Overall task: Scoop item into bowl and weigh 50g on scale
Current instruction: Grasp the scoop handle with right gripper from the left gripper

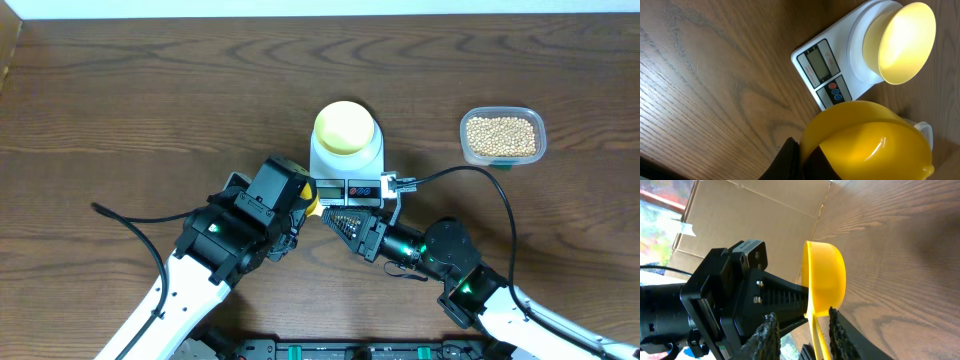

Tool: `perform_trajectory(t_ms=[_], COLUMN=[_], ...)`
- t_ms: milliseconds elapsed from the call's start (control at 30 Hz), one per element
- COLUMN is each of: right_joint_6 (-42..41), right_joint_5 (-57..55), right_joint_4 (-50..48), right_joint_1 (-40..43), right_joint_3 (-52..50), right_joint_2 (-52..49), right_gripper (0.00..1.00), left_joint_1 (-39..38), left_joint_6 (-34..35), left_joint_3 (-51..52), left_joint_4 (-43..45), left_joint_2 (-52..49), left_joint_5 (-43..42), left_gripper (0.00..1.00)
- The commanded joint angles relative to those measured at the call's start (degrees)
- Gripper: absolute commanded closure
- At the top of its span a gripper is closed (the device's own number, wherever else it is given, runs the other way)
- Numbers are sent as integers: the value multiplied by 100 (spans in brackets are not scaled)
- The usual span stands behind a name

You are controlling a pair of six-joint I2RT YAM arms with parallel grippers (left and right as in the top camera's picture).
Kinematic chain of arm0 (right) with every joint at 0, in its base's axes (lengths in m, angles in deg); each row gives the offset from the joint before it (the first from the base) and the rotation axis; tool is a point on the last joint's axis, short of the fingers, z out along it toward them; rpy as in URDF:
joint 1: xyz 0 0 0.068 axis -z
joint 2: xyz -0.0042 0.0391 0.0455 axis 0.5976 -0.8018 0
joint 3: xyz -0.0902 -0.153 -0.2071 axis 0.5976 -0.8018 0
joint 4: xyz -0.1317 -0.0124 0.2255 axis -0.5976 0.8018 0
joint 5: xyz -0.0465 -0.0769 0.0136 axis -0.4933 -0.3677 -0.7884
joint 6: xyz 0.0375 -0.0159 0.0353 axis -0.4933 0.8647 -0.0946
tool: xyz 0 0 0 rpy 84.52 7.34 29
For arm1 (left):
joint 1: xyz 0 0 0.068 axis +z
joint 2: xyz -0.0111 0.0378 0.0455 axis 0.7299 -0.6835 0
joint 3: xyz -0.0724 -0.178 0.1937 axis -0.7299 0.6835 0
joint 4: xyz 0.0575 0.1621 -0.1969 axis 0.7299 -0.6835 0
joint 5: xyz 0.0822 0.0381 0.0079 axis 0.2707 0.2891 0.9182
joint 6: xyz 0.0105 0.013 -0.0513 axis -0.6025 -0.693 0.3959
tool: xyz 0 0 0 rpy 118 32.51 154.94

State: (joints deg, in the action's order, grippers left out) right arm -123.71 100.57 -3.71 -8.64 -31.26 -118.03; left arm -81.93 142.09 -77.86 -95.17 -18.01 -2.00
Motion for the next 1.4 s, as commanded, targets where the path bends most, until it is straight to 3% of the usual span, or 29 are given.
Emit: perform_trajectory(t_ms=[0,667,767,800,867,967,1100,1367], right_joint_6=[11,90,844,1154,1558,1856,2227,3762], right_joint_5=[-72,212,212,170,173,435,824,857], right_joint_4=[-20,-13,105,210,302,527,1287,5372], right_joint_1=[-83,-83,-79,-63,22,369,984,2234], right_joint_3=[103,103,103,103,103,105,109,846], right_joint_2=[2,2,2,4,7,133,586,2520], right_gripper=[73,99,99,99,99,99,99,99], left_joint_1=[-17,-17,-17,-4,44,223,579,1104], left_joint_6=[50,50,26,-81,-411,-957,-1460,-2599], left_joint_3=[17,17,17,17,15,15,15,15], left_joint_4=[-28,-31,-76,-98,-96,-101,-98,-125], left_joint_2=[-26,-26,-26,-26,-24,68,374,1001], left_joint_5=[76,74,76,79,76,74,79,79], left_gripper=[93,93,61,45,32,27,26,26])
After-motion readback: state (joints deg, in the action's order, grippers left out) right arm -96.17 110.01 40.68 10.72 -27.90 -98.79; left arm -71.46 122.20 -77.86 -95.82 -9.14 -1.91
